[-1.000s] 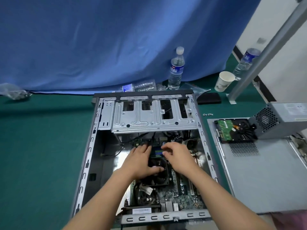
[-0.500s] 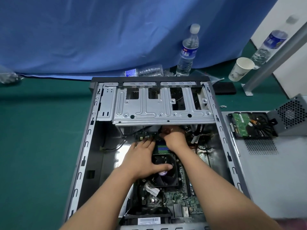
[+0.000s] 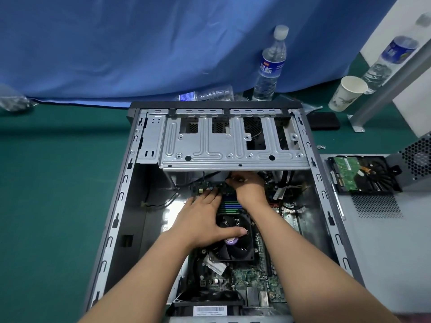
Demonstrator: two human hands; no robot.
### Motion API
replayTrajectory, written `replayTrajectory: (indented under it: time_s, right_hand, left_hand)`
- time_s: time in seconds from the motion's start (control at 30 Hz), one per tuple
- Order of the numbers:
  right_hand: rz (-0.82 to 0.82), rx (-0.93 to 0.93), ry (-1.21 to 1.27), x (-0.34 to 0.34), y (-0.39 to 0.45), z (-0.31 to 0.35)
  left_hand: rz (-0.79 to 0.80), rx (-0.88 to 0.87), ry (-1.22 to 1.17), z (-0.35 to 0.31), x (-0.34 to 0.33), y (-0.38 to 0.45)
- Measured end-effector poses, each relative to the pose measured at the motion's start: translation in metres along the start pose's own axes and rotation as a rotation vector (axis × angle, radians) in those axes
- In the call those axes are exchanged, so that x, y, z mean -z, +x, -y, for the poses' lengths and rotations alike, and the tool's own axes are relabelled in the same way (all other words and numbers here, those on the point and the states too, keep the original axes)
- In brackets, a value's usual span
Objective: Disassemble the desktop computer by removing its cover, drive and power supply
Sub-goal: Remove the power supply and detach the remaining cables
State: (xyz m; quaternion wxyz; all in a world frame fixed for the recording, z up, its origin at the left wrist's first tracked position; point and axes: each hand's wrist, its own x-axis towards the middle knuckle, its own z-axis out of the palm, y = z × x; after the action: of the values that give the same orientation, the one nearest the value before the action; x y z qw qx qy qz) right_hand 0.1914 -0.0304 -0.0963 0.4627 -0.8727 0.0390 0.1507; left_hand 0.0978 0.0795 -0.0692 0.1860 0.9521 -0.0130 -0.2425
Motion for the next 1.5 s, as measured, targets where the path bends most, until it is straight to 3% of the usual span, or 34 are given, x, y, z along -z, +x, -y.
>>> replayTrajectory:
  time_s: [0.7,1.3,1.5]
  right_hand:
    - [-0.074,-0.043,0.162,-0.0003,0.0022,0.0002]
    - [-0.006,-0.056,0.259,0.0026,-0.0005,-0.0033]
    - [-0.073,-0.135,0.342,-0.0002,-0.0002,0.0006]
  left_hand:
    - [-0.001,0.011,-0.074,-0.0006,-0.0002,0.0007]
    - [0.016,0.019,-0.134,0.0017,-0.0048,0.0027]
    - [0.017,0.021,-0.138,0.0010,-0.0047,0.0031]
